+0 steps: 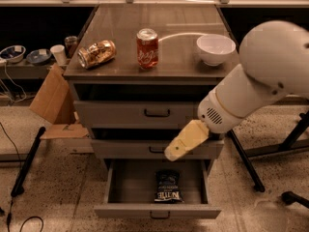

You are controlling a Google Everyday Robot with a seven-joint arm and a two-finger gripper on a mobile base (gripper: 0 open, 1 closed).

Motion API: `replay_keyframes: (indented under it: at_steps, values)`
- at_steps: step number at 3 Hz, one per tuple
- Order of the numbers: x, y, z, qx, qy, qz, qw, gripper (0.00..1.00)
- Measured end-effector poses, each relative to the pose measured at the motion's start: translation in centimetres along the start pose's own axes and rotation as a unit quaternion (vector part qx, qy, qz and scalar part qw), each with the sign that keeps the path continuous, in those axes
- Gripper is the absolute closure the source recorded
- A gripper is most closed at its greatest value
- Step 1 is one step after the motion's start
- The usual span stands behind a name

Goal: Pick blue chip bag from bottom drawer and place on counter

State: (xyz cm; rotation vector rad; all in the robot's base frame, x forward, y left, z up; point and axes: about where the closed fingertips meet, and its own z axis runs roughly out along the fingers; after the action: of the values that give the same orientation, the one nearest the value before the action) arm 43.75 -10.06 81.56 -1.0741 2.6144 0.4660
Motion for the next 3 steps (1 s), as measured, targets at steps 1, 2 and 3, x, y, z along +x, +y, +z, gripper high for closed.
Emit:
replay_keyframes:
  at_steps: [1,2,3]
  values:
    - [0.6,0.6,5.6,-0.038,-0.022,0.102,0.9938,0.00]
    - [0.7,0.7,5.6,-0.038,-0.021,0.101,0.9939,0.00]
    - [0.5,0.5,7.5,-0.053,-0.023,0.107,0.9926,0.00]
